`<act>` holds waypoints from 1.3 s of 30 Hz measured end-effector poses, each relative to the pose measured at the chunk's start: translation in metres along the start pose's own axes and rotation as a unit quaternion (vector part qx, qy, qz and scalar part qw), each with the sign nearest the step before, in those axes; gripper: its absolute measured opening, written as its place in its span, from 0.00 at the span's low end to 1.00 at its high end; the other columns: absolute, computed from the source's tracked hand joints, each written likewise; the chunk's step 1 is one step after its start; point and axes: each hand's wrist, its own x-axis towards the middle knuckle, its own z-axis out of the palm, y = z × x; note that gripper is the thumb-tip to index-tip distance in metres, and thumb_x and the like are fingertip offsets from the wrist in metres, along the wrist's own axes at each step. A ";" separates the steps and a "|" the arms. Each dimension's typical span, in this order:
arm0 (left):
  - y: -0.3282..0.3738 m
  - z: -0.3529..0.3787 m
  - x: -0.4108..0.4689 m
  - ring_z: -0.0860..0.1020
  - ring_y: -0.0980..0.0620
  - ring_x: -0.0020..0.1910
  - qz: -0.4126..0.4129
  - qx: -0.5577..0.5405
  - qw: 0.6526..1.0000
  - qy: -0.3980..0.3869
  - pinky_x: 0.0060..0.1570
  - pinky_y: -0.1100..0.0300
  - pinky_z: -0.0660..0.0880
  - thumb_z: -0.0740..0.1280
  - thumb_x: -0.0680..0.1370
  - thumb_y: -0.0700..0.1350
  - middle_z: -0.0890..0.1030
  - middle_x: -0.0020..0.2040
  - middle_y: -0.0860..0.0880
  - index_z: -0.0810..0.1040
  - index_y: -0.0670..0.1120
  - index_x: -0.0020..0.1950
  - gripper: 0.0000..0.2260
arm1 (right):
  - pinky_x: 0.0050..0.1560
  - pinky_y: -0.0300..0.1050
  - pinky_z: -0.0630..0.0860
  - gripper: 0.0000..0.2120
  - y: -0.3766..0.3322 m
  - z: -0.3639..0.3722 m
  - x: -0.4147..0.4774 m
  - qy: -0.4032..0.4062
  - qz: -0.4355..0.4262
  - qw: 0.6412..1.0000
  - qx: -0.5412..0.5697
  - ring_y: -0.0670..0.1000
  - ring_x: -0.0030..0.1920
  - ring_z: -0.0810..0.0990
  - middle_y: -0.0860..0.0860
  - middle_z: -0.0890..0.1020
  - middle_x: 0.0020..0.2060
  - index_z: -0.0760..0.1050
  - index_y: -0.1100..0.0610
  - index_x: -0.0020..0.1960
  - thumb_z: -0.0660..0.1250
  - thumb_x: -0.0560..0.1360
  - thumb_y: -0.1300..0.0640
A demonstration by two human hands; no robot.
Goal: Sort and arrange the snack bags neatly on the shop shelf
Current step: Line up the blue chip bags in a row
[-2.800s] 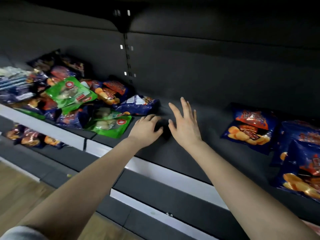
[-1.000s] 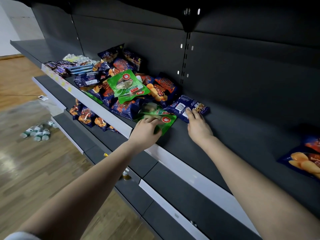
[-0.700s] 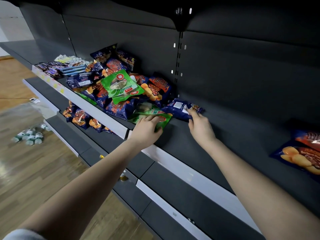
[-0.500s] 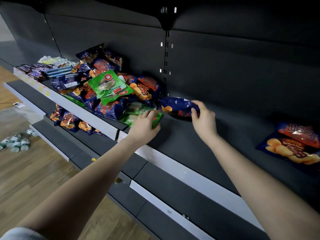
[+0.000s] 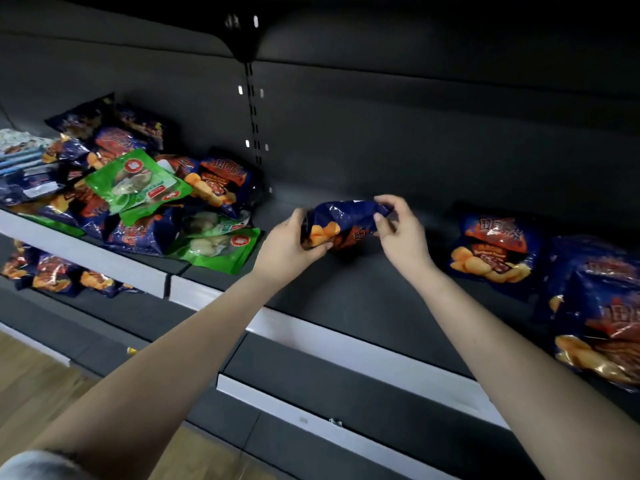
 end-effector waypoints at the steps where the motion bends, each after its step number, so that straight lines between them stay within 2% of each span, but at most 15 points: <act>1: 0.004 0.004 0.000 0.79 0.50 0.44 -0.035 -0.040 0.999 -0.009 0.41 0.59 0.72 0.75 0.68 0.52 0.81 0.45 0.50 0.71 0.45 0.54 0.21 | 0.54 0.56 0.77 0.14 0.000 -0.006 -0.001 0.020 -0.004 1.000 0.004 0.55 0.52 0.80 0.49 0.78 0.51 0.72 0.56 0.61 0.63 0.76 0.64; 4: 0.015 0.014 0.003 0.77 0.67 0.41 -0.101 -0.158 0.982 -0.008 0.40 0.75 0.70 0.75 0.68 0.52 0.79 0.42 0.60 0.73 0.52 0.53 0.18 | 0.54 0.40 0.76 0.19 -0.003 -0.020 -0.005 0.057 -0.047 0.997 -0.010 0.51 0.53 0.80 0.54 0.75 0.58 0.69 0.59 0.65 0.66 0.75 0.62; 6: 0.023 0.020 0.006 0.75 0.73 0.42 -0.131 -0.219 0.967 0.011 0.40 0.80 0.68 0.75 0.69 0.50 0.78 0.44 0.63 0.73 0.54 0.54 0.17 | 0.56 0.38 0.74 0.23 -0.005 -0.024 -0.011 0.056 -0.086 0.993 -0.052 0.49 0.56 0.76 0.55 0.71 0.62 0.67 0.59 0.68 0.67 0.75 0.60; 8: 0.030 0.026 0.009 0.77 0.68 0.46 -0.160 -0.274 0.948 0.025 0.45 0.76 0.70 0.75 0.70 0.50 0.80 0.47 0.60 0.74 0.52 0.55 0.17 | 0.62 0.43 0.71 0.30 -0.006 -0.025 -0.018 0.028 -0.112 0.987 -0.112 0.50 0.63 0.71 0.56 0.67 0.66 0.63 0.59 0.71 0.70 0.72 0.55; 10: 0.037 0.030 0.011 0.80 0.59 0.50 -0.180 -0.327 0.927 0.021 0.51 0.66 0.74 0.74 0.71 0.49 0.82 0.51 0.55 0.75 0.50 0.57 0.17 | 0.67 0.49 0.65 0.40 -0.004 -0.021 -0.027 -0.022 -0.110 0.974 -0.197 0.53 0.70 0.63 0.55 0.60 0.72 0.57 0.55 0.74 0.72 0.69 0.47; 14: 0.052 0.036 0.006 0.82 0.52 0.50 -0.152 -0.413 0.896 -0.062 0.53 0.54 0.78 0.72 0.73 0.43 0.84 0.51 0.48 0.78 0.45 0.56 0.12 | 0.69 0.60 0.59 0.52 0.000 -0.006 -0.040 -0.030 -0.090 0.936 -0.339 0.60 0.73 0.54 0.56 0.49 0.76 0.46 0.49 0.77 0.72 0.64 0.38; 16: 0.054 0.040 0.002 0.82 0.49 0.51 -0.145 -0.429 0.887 -0.093 0.55 0.51 0.77 0.71 0.74 0.42 0.83 0.51 0.46 0.78 0.44 0.56 0.11 | 0.69 0.62 0.60 0.51 0.000 -0.005 -0.041 -0.014 -0.087 0.933 -0.350 0.61 0.72 0.56 0.57 0.51 0.75 0.47 0.48 0.76 0.73 0.63 0.41; 19: 0.052 0.040 -0.001 0.80 0.52 0.55 -0.147 -0.432 0.882 -0.119 0.59 0.54 0.75 0.71 0.74 0.42 0.82 0.55 0.48 0.76 0.44 0.60 0.15 | 0.65 0.62 0.63 0.47 0.002 -0.009 -0.042 0.003 -0.102 0.925 -0.366 0.61 0.68 0.61 0.56 0.58 0.72 0.51 0.48 0.75 0.72 0.63 0.45; 22: 0.046 0.038 -0.001 0.78 0.51 0.58 -0.148 -0.448 0.875 -0.109 0.61 0.54 0.74 0.71 0.74 0.42 0.80 0.59 0.48 0.71 0.44 0.65 0.21 | 0.62 0.62 0.65 0.46 0.005 -0.018 -0.042 0.014 -0.119 0.912 -0.393 0.62 0.65 0.65 0.56 0.62 0.69 0.54 0.49 0.75 0.72 0.63 0.47; 26: 0.040 0.036 -0.001 0.74 0.56 0.60 -0.162 -0.374 0.913 -0.011 0.55 0.68 0.71 0.75 0.71 0.48 0.74 0.62 0.52 0.61 0.51 0.70 0.33 | 0.64 0.63 0.62 0.44 0.008 -0.031 -0.039 0.010 -0.127 0.890 -0.439 0.62 0.65 0.63 0.57 0.63 0.69 0.55 0.50 0.75 0.72 0.65 0.50; 28: 0.039 0.034 0.000 0.71 0.55 0.63 -0.117 -0.338 0.934 -0.001 0.56 0.67 0.70 0.76 0.70 0.48 0.70 0.65 0.53 0.60 0.53 0.71 0.35 | 0.66 0.65 0.59 0.44 0.008 -0.037 -0.039 0.004 -0.144 0.871 -0.469 0.62 0.67 0.62 0.56 0.63 0.70 0.55 0.50 0.75 0.73 0.64 0.52; 31: 0.039 0.032 0.002 0.66 0.55 0.69 -0.010 -0.251 0.967 -0.034 0.66 0.63 0.64 0.76 0.69 0.46 0.65 0.70 0.56 0.57 0.53 0.74 0.40 | 0.68 0.68 0.54 0.44 0.005 -0.040 -0.039 -0.017 -0.182 0.851 -0.493 0.61 0.68 0.62 0.55 0.64 0.71 0.56 0.49 0.75 0.73 0.64 0.56; 33: 0.042 0.034 0.002 0.67 0.55 0.69 0.041 -0.218 0.972 -0.078 0.68 0.59 0.65 0.76 0.68 0.44 0.64 0.72 0.54 0.54 0.52 0.76 0.43 | 0.69 0.69 0.51 0.44 0.003 -0.039 -0.041 -0.038 -0.201 0.845 -0.493 0.60 0.70 0.60 0.54 0.63 0.72 0.56 0.50 0.75 0.74 0.64 0.57; 36: 0.047 0.041 -0.001 0.74 0.60 0.59 0.039 -0.219 0.967 -0.123 0.58 0.65 0.73 0.74 0.68 0.41 0.70 0.68 0.52 0.50 0.55 0.76 0.45 | 0.71 0.66 0.49 0.44 0.004 -0.038 -0.044 -0.063 -0.217 0.842 -0.490 0.60 0.71 0.58 0.53 0.62 0.73 0.56 0.52 0.76 0.73 0.65 0.59; 39: 0.045 0.047 -0.002 0.75 0.65 0.55 0.026 -0.233 0.962 -0.139 0.52 0.73 0.71 0.75 0.69 0.40 0.71 0.65 0.55 0.45 0.58 0.76 0.48 | 0.72 0.63 0.49 0.42 0.007 -0.043 -0.045 -0.077 -0.218 0.846 -0.481 0.59 0.73 0.57 0.54 0.61 0.73 0.56 0.54 0.76 0.73 0.67 0.60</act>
